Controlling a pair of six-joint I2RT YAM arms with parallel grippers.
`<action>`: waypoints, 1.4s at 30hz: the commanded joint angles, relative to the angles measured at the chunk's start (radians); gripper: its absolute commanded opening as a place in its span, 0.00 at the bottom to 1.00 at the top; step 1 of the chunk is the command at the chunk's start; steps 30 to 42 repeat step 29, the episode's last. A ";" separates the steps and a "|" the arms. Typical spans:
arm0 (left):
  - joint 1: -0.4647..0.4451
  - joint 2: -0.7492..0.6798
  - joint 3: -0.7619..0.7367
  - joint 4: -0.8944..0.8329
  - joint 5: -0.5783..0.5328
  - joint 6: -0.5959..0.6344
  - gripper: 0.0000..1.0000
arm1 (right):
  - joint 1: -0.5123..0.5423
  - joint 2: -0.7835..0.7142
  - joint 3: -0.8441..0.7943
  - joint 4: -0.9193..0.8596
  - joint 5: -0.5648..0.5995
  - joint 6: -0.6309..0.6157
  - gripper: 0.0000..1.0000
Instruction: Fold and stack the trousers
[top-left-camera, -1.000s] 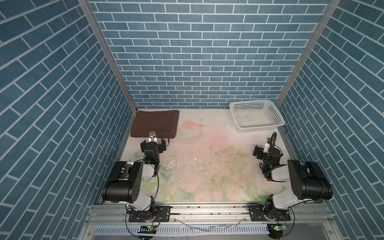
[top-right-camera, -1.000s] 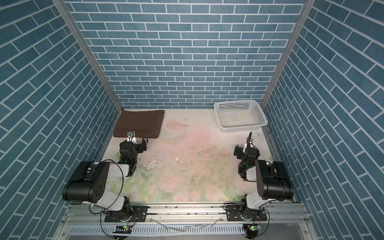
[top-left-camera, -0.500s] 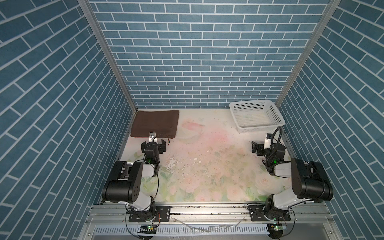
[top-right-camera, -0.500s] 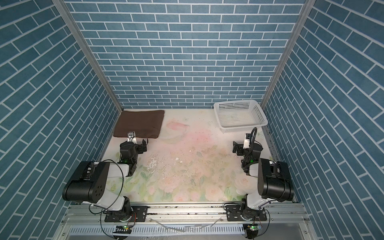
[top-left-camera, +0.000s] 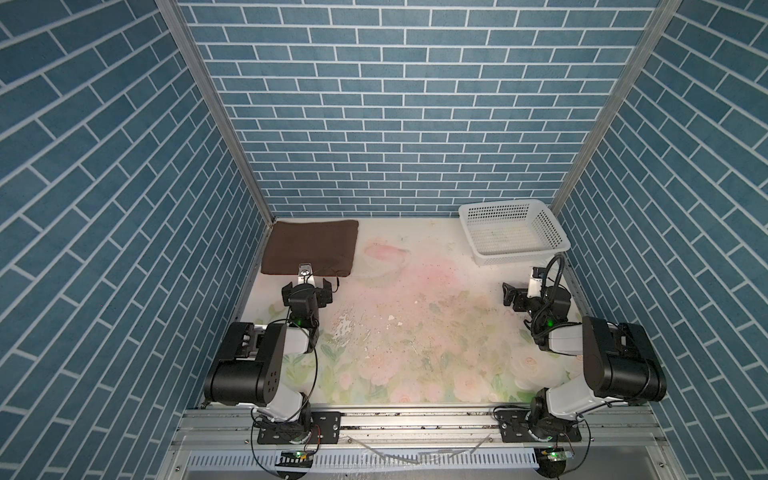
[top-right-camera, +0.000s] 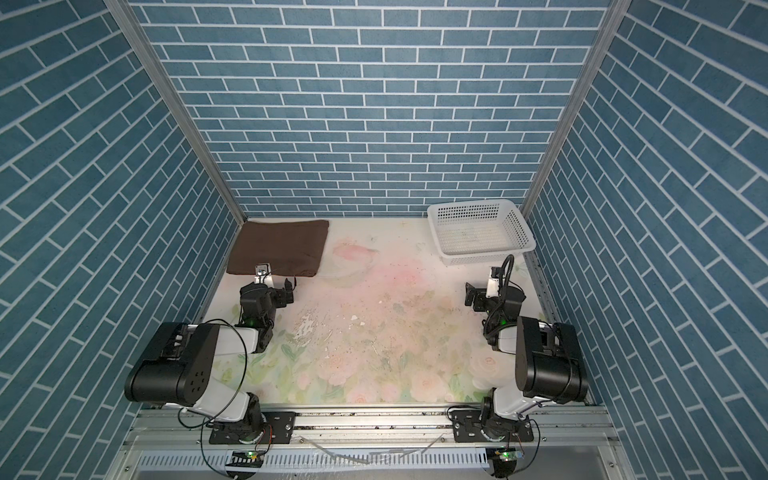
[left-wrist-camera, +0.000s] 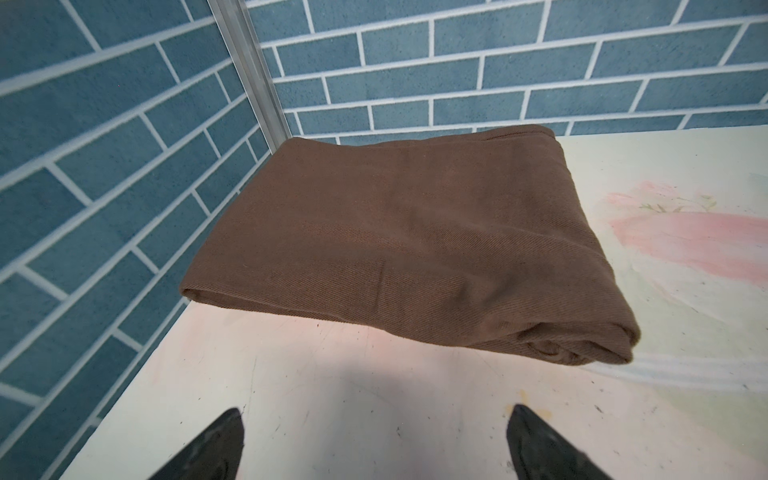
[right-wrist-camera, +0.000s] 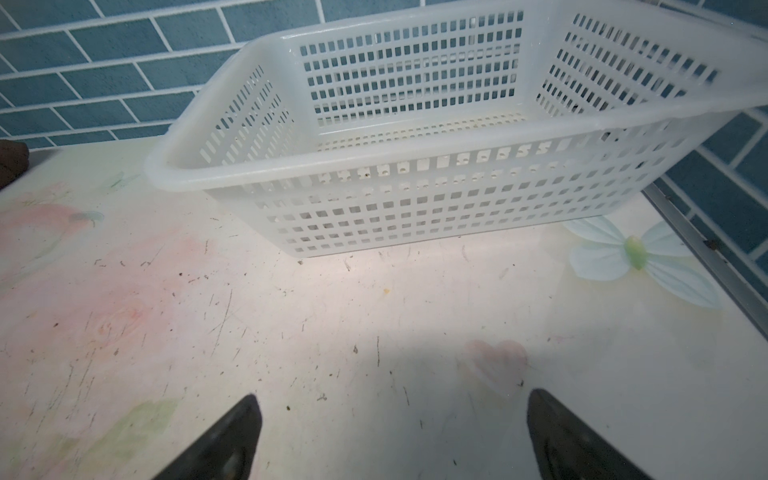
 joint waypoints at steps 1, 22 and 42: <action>0.001 -0.007 0.004 0.000 0.007 0.010 0.99 | 0.002 0.003 0.020 0.007 -0.015 -0.025 0.99; 0.002 -0.006 0.002 0.000 0.007 0.011 0.99 | 0.008 0.004 0.023 -0.001 -0.009 -0.030 0.99; 0.002 -0.006 0.001 -0.001 0.008 0.010 0.99 | 0.013 0.003 0.028 -0.013 0.002 -0.033 0.99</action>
